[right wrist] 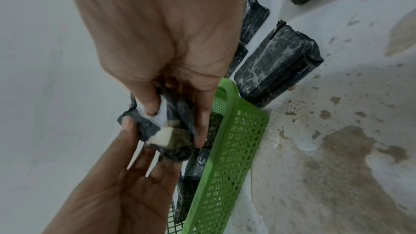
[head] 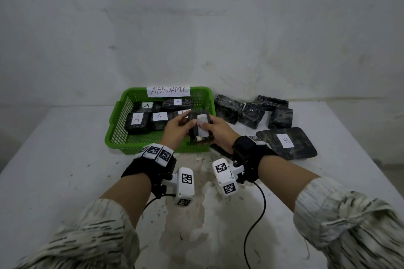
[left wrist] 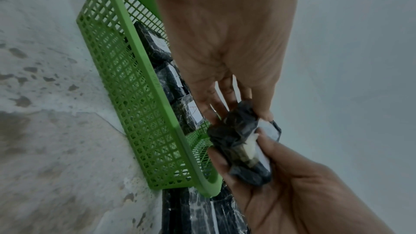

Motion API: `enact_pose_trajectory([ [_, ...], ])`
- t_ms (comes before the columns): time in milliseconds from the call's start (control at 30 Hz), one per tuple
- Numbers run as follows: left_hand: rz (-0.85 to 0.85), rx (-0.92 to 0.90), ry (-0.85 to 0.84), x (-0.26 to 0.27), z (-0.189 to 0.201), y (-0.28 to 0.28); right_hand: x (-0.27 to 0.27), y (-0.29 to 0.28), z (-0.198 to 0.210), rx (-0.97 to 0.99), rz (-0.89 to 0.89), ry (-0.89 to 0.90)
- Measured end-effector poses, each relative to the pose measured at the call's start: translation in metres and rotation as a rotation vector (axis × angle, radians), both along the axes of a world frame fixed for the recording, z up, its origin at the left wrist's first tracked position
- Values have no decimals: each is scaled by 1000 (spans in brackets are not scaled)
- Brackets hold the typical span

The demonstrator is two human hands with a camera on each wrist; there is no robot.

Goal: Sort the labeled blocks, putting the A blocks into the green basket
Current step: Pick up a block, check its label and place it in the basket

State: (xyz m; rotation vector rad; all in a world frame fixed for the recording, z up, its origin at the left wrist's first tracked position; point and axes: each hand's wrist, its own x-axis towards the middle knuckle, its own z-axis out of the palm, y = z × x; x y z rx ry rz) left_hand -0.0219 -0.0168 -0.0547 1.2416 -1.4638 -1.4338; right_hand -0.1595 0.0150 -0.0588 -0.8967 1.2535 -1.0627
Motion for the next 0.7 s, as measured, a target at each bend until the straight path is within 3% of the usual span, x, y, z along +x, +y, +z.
enact_pose_trajectory([
  [100,-43,-42,-77,2,0,1,0,1,-1,9,5,-21],
  [267,-9,18,-17,4,1,4,0,3,-1,-2,54,-48],
  [433,-37,-22,-60,4,-3,5,-1,7,0,-3,69,-68],
  [600,57,-59,-81,4,-9,3,1,9,2,0,117,-28],
  [700,161,-143,-128,5,-10,1,1,11,5,-3,86,-109],
])
